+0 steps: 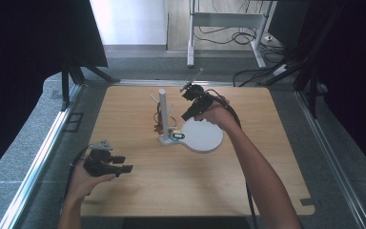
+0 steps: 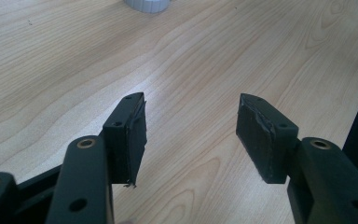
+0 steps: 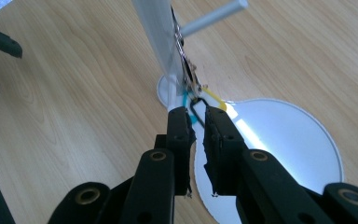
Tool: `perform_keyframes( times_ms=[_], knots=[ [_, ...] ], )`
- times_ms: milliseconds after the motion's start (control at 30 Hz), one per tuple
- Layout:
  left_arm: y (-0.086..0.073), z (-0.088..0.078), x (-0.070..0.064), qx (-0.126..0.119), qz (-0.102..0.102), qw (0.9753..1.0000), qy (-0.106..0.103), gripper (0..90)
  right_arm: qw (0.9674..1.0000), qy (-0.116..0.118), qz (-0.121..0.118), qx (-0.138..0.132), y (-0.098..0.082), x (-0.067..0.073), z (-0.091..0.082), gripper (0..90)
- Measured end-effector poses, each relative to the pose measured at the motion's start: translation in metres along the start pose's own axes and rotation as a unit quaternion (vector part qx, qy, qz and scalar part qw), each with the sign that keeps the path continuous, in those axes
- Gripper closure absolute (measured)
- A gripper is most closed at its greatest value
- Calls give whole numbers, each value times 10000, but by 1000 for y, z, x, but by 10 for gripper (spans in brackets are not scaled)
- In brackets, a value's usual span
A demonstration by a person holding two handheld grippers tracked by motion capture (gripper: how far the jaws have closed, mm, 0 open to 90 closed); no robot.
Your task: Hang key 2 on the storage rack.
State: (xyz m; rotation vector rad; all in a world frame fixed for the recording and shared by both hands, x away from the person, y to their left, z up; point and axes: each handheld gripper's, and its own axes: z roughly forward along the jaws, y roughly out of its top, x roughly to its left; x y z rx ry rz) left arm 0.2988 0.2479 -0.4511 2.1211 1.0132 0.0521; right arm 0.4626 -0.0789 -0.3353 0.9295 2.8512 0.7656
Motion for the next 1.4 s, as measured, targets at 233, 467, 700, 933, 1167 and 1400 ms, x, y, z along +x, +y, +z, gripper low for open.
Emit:
perform_keyframes(
  times_ms=[233, 467, 700, 933, 1167, 1400],
  knots=[
    [1, 3, -1, 67, -13, 10000, -1, 433, 9998, 17, 165, -72, -27, -7, -3, 782],
    [1, 7, -2, 130, -7, 9999, 0, 429, 9996, 7, 220, -175, -57, -13, -6, 745],
    [1, 9, -2, 146, -24, 9999, 16, 424, 9993, 27, 274, -236, -89, -14, -3, 717],
    [2, 10, -2, 166, -52, 9998, 20, 424, 9986, 15, 463, -271, -122, -20, -2, 703],
    [2, 11, -2, 176, -59, 9998, 37, 424, 9982, -55, 542, -232, -136, -24, -4, 685],
    [2, 11, -2, 164, -48, 9998, 43, 423, 9982, -66, 460, -391, -142, -18, -3, 569]
  ],
)
